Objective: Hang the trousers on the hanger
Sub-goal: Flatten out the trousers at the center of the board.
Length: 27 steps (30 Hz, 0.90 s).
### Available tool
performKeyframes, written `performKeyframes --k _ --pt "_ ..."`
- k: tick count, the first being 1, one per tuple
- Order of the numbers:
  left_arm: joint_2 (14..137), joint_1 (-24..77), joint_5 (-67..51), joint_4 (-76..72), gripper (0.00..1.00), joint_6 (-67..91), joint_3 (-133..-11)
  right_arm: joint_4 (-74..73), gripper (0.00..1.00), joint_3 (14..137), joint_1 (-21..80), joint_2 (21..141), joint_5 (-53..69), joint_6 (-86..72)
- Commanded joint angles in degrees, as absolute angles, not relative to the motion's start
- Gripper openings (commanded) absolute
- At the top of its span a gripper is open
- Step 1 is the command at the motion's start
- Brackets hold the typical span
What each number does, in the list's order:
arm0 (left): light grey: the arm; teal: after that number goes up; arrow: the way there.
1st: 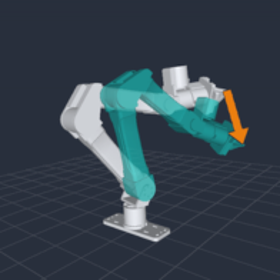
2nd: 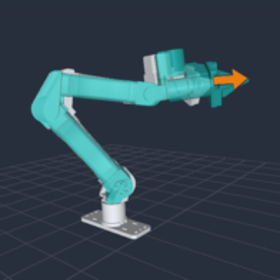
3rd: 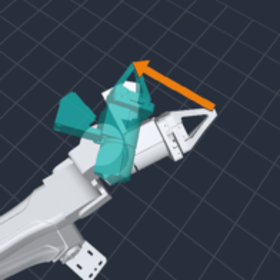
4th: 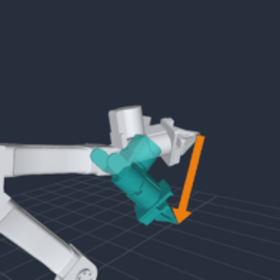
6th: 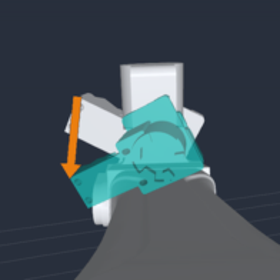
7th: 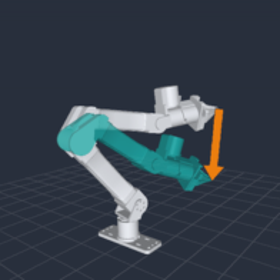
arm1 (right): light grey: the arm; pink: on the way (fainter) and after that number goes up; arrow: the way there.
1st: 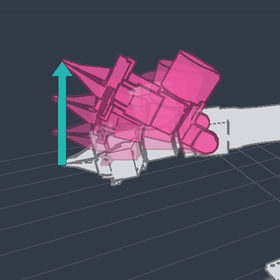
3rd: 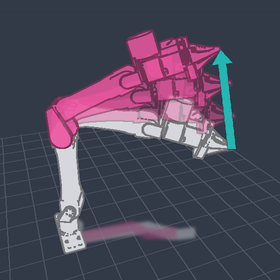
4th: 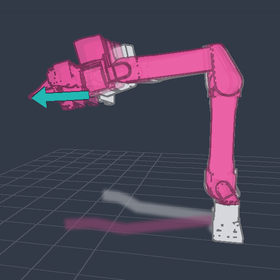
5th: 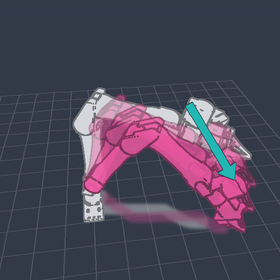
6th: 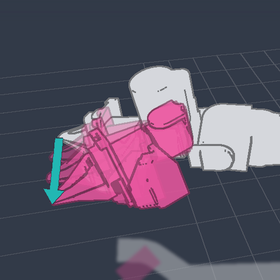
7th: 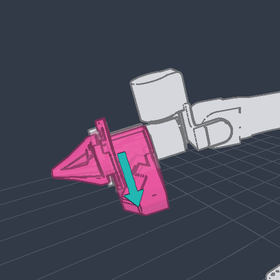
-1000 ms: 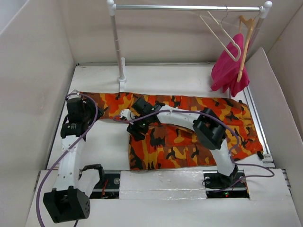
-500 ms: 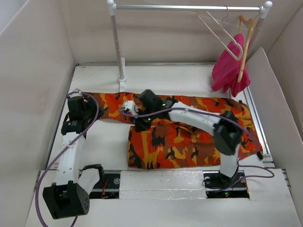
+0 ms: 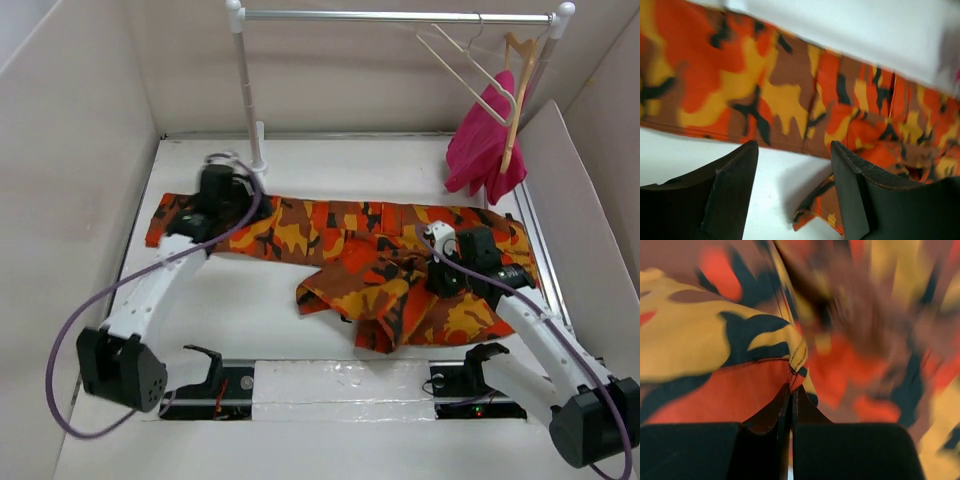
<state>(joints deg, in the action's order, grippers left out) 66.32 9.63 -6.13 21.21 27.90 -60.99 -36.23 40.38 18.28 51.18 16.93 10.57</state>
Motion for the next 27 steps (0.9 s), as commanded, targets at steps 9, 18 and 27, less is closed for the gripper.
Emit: performKeyframes --k 9,18,27 --pt "69.3 41.7 6.4 21.6 0.66 51.7 -47.2 -41.2 0.0 46.1 14.7 54.4 13.5 9.8" --pt "57.0 42.2 -2.5 13.8 0.77 65.7 -33.8 -37.1 0.0 42.5 16.8 53.9 17.7 9.1" --pt "70.4 46.2 3.1 12.0 0.77 62.8 -40.5 -36.6 0.0 42.2 19.6 53.7 18.2 10.1"
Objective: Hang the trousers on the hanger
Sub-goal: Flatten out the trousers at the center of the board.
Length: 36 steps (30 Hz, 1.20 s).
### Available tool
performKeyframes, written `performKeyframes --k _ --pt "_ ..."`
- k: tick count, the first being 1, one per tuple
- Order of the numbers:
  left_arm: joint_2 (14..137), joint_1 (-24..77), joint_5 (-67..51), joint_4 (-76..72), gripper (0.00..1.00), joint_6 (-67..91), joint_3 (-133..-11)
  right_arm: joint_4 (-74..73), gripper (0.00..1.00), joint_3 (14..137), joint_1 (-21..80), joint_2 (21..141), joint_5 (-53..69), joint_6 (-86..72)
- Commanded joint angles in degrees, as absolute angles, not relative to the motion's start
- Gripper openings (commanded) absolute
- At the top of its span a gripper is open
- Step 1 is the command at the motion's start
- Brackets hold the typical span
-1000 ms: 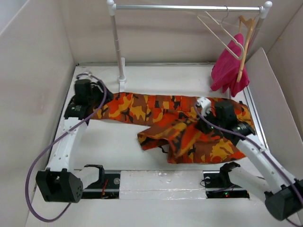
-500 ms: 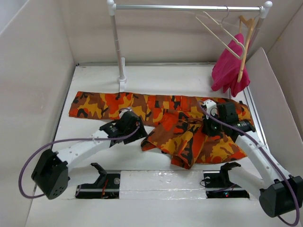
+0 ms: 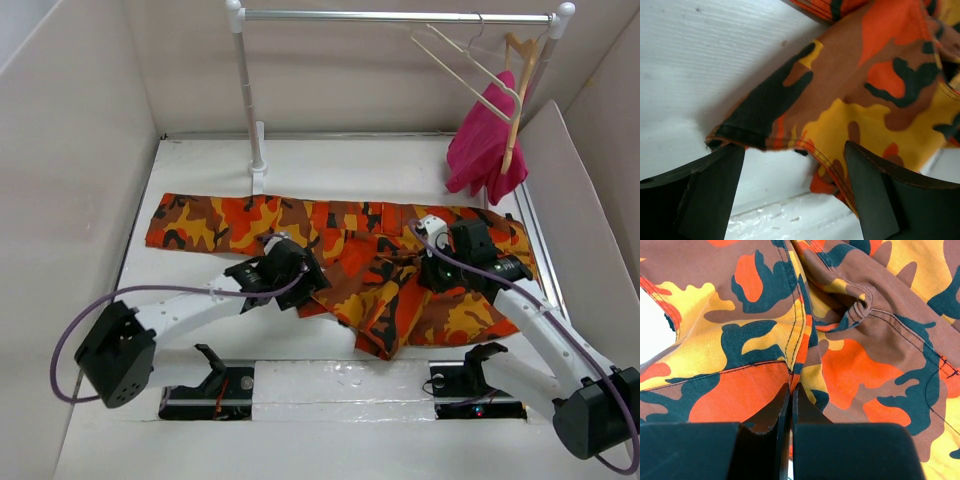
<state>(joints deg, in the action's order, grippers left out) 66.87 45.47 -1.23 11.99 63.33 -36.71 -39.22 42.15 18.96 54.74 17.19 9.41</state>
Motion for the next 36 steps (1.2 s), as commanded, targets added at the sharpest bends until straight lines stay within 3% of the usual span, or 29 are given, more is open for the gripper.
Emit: performKeyframes --k 1,5,7,8,9,11,12,13,17,23,29,30,31,34,36 --pt "71.5 46.2 6.3 14.3 0.76 62.0 -41.9 -36.7 0.0 42.3 19.6 53.5 18.2 10.2" --pt "74.3 46.2 13.3 17.3 0.71 61.9 -43.9 -36.4 0.0 42.5 20.1 52.8 19.2 10.3" --pt "74.4 46.2 15.6 17.3 0.61 62.2 -44.6 -36.2 0.0 42.5 20.8 53.1 20.0 10.3" --pt "74.3 46.2 16.3 17.1 0.52 62.3 -44.9 -36.2 0.0 42.6 20.8 53.0 20.0 10.4" --pt "73.8 46.2 17.0 16.8 0.31 62.4 -45.2 -36.4 0.0 42.7 21.4 53.0 19.8 10.5" --pt "73.6 45.6 19.9 16.9 0.2 62.7 -46.0 -36.5 0.0 42.7 21.4 52.8 19.6 11.2" --pt "73.7 44.6 19.9 17.2 0.04 62.6 -46.2 -36.4 0.0 42.8 21.4 52.6 19.9 11.3" --pt "73.7 44.6 19.9 17.5 0.0 62.4 -46.6 -36.4 0.0 42.8 21.4 52.6 20.0 11.5" --pt "72.6 43.9 22.2 21.6 0.0 64.1 -47.2 -36.9 0.0 43.8 21.9 52.3 20.7 13.0" --pt "54.4 43.9 35.1 39.4 0.0 69.3 -56.1 -36.0 0.0 44.6 24.2 52.3 27.7 15.0" --pt "40.0 41.9 52.5 58.8 0.0 78.1 -67.6 -27.1 0.02 47.1 37.2 62.6 29.9 11.9" --pt "38.8 41.9 54.1 61.6 0.0 80.6 -68.6 -24.5 0.06 48.3 38.8 64.9 29.8 11.2" --pt "38.4 41.9 56.9 65.1 0.0 82.5 -70.4 -23.7 0.2 51.1 40.2 69.3 29.5 10.6" --pt "35.0 40.6 60.6 65.1 0.0 80.9 -72.0 -24.8 0.52 56.8 44.4 74.9 28.8 10.4" --pt "33.0 40.6 63.2 65.0 0.0 80.8 -72.1 -26.9 0.59 60.5 44.9 75.9 27.7 10.3"
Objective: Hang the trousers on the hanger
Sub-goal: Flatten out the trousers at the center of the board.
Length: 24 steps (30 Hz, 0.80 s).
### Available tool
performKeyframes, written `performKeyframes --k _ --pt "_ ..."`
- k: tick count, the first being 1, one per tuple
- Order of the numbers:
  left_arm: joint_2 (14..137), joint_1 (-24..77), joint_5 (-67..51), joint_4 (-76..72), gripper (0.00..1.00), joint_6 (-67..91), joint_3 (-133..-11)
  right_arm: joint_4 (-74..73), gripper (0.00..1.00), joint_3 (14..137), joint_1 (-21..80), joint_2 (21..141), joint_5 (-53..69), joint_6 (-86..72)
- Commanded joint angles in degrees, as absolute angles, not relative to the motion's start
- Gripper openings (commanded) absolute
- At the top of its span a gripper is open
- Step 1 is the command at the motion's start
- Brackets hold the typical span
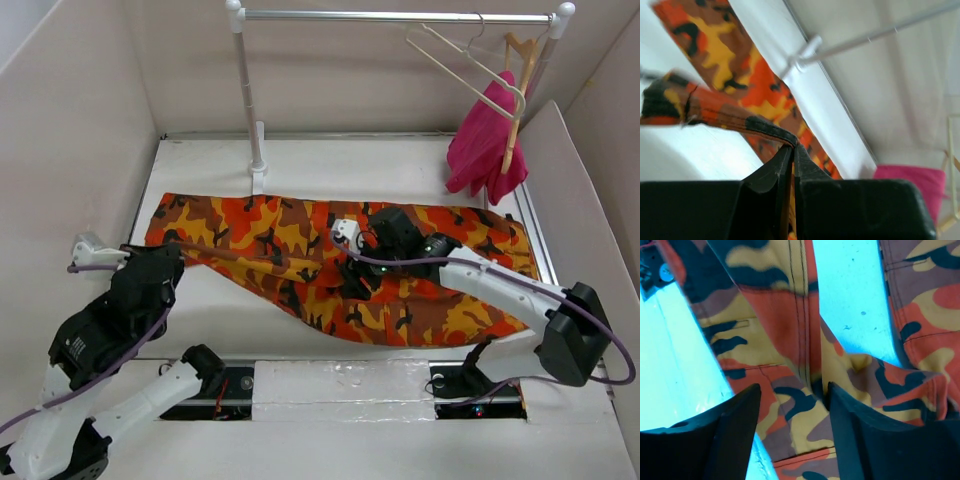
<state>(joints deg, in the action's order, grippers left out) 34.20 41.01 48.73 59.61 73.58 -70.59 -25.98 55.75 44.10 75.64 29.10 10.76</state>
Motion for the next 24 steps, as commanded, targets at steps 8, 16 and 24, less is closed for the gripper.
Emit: performKeyframes --k 8,16,24 --pt "35.2 40.6 73.6 65.0 0.0 78.2 -71.7 -37.5 0.64 54.8 31.4 63.1 21.7 10.0" --pt "38.1 40.6 69.1 32.1 0.0 51.3 -63.7 -51.0 0.71 49.3 4.3 49.5 14.5 8.3" --pt "35.7 40.6 61.4 37.7 0.0 49.3 -66.7 -61.8 0.62 58.9 -8.0 53.8 -9.4 2.6"
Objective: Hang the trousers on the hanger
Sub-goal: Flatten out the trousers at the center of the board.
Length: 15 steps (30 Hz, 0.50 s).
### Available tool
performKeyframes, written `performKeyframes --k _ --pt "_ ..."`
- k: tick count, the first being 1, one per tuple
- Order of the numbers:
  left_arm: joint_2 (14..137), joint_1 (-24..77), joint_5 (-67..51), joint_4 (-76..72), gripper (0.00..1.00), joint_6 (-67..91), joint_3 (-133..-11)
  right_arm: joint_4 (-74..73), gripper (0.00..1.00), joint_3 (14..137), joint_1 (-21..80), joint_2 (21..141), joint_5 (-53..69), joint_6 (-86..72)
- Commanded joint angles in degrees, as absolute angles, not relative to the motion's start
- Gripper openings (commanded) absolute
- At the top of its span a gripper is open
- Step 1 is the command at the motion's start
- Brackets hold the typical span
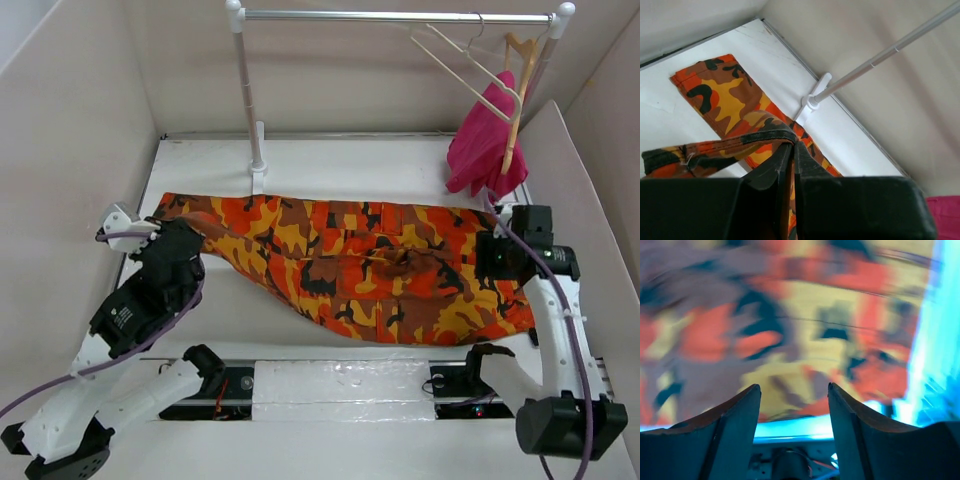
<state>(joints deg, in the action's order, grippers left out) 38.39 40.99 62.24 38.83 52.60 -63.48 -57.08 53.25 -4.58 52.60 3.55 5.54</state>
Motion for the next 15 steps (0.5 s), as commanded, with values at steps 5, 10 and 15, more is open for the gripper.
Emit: performKeyframes --k 5,10,15 --pt "26.5 40.6 53.1 35.7 0.0 46.1 -63.1 -60.9 0.61 56.4 -22.1 60.0 -6.8 -2.9" --pt "24.2 40.6 47.0 36.7 0.0 44.0 -60.6 -60.1 0.63 52.1 -33.2 60.3 -11.3 -8.3" --pt "22.9 40.6 46.5 37.5 0.0 41.1 -61.4 -60.5 0.65 49.0 -37.6 62.5 -12.9 -12.4"
